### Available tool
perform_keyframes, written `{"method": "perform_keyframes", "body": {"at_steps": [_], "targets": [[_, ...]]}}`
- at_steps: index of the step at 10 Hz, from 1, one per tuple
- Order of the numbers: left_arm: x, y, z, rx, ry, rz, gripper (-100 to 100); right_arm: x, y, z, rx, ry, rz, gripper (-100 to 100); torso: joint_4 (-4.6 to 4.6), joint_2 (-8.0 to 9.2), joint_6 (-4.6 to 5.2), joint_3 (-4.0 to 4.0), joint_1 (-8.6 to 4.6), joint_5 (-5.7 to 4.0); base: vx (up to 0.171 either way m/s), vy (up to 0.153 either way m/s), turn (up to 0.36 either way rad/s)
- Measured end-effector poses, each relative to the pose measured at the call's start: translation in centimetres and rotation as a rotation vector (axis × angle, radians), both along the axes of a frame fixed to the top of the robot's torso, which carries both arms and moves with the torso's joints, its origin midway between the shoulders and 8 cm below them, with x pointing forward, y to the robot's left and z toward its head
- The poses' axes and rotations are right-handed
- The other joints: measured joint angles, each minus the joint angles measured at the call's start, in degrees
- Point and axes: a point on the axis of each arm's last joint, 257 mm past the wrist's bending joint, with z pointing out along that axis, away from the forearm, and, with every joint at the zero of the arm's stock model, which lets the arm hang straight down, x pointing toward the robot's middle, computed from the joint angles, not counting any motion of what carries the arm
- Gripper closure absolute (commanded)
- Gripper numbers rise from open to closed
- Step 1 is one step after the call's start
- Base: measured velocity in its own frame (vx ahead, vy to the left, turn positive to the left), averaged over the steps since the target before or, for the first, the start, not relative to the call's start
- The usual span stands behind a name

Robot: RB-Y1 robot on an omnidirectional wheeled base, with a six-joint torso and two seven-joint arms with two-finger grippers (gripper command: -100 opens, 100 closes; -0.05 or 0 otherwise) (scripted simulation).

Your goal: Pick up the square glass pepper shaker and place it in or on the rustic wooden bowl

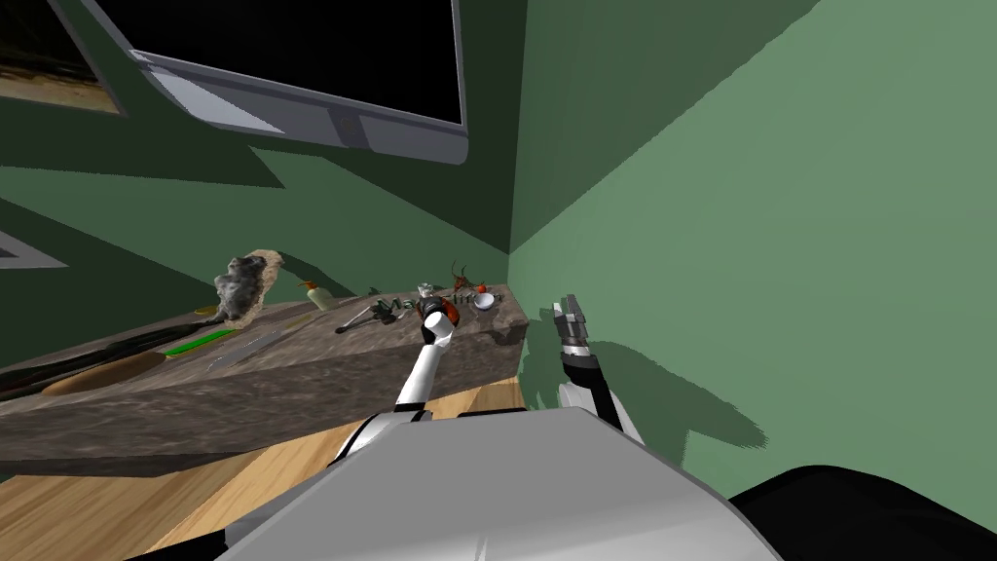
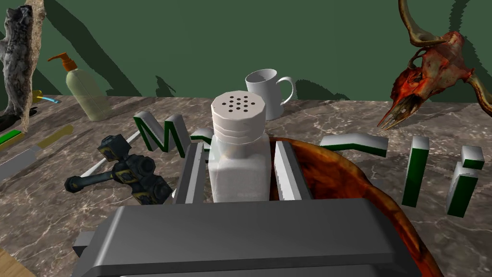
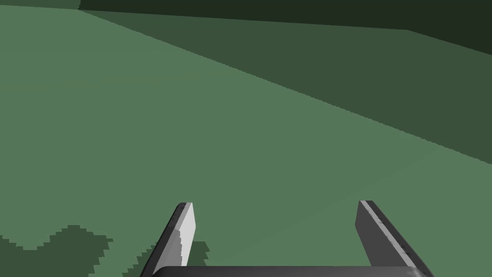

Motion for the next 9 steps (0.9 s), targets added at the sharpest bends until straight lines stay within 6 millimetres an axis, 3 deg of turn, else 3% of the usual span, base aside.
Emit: {"method": "perform_keyframes", "body": {"at_steps": [2, 3, 7, 8, 9], "targets": [[0.16, -1.62, -0.63, -0.037, 0.008, -0.018, 100, 0.0, 0.0, 0.0, 0.0, 0.0, 0.0, 0, 0.04, 0.14, -0.03, 0.09, 0.13, 0.03, 0.022, -0.009, -0.006], [0.18, -1.76, -0.7, -0.04, 0.008, -0.02, -100, 0.0, 0.0, 0.0, 0.0, 0.0, 0.0, 0, 0.07, 0.23, -0.07, 0.14, 0.2, 0.02, 0.0, 0.0, 0.0], [0.18, -1.77, -0.7, -0.04, 0.007, -0.021, -100, 0.0, 0.0, 0.0, 0.0, 0.0, 0.0, 0, 0.1, 0.33, -0.08, 0.21, 0.26, 0.04, 0.0, 0.0, 0.0], [0.18, -1.77, -0.7, -0.04, 0.007, -0.021, 0, 0.0, 0.0, 0.0, 0.0, 0.0, 0.0, 0, 0.1, 0.33, -0.08, 0.21, 0.26, 0.04, 0.0, 0.0, 0.0], [0.18, -1.77, -0.7, -0.04, 0.007, -0.021, -100, 0.0, 0.0, 0.0, 0.0, 0.0, 0.0, 0, 0.1, 0.34, -0.08, 0.21, 0.26, 0.04, -0.025, 0.021, -0.111]]}}
